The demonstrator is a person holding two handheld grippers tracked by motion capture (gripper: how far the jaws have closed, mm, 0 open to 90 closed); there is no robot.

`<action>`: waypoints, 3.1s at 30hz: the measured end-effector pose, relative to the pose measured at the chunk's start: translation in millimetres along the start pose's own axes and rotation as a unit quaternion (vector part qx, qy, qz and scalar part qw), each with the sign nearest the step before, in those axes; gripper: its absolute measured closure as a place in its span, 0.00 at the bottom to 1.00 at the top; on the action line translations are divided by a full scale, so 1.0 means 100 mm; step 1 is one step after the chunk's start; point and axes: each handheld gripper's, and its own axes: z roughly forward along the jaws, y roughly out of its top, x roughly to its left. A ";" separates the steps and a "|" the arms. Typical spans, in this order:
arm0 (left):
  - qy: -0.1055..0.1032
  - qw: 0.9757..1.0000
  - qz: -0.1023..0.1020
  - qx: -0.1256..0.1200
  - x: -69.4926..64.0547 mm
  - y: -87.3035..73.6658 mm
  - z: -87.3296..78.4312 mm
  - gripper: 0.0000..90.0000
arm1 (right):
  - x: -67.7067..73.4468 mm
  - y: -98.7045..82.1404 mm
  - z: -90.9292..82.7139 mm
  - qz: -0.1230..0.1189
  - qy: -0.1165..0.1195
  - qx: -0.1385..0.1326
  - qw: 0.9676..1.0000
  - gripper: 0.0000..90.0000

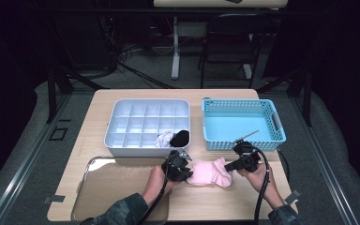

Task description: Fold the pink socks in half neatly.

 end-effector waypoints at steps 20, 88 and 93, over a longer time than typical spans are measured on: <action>-0.009 1.000 -0.018 -0.008 0.00 0.01 0.03 0.90 | 0.14 0.05 -0.01 0.001 0.063 -0.018 0.998 0.94; -0.039 0.996 -0.068 -0.051 0.04 0.08 -0.14 0.55 | 0.23 -0.01 0.27 0.004 -0.006 0.028 1.000 0.64; -0.052 0.996 -0.073 -0.015 0.05 0.03 0.02 0.55 | 0.24 -0.02 0.32 0.009 -0.004 0.034 0.999 0.66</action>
